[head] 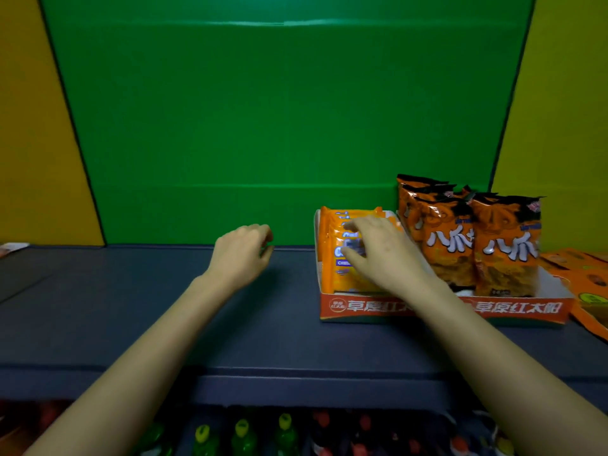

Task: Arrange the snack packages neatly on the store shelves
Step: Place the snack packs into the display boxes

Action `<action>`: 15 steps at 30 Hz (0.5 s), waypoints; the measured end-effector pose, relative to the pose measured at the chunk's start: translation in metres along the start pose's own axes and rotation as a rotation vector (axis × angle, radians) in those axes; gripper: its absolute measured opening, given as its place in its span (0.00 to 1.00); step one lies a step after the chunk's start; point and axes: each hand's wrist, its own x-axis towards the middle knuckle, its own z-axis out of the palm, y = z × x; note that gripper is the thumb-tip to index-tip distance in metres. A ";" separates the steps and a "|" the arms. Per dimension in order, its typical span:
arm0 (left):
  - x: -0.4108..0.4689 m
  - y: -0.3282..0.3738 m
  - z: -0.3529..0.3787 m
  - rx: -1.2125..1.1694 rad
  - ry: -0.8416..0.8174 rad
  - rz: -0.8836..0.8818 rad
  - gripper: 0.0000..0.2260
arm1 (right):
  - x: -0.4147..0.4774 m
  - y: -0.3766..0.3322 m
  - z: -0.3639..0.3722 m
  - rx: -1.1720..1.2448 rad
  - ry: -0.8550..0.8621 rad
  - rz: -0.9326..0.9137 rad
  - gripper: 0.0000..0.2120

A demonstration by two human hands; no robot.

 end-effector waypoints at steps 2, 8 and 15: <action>-0.017 -0.017 -0.007 0.026 0.010 -0.038 0.11 | 0.004 -0.021 0.007 0.055 0.001 -0.092 0.19; -0.073 -0.082 -0.032 0.124 -0.016 -0.145 0.11 | 0.011 -0.099 0.037 0.160 -0.100 -0.297 0.17; -0.138 -0.168 -0.077 0.196 -0.029 -0.312 0.12 | 0.017 -0.196 0.064 0.209 -0.241 -0.400 0.18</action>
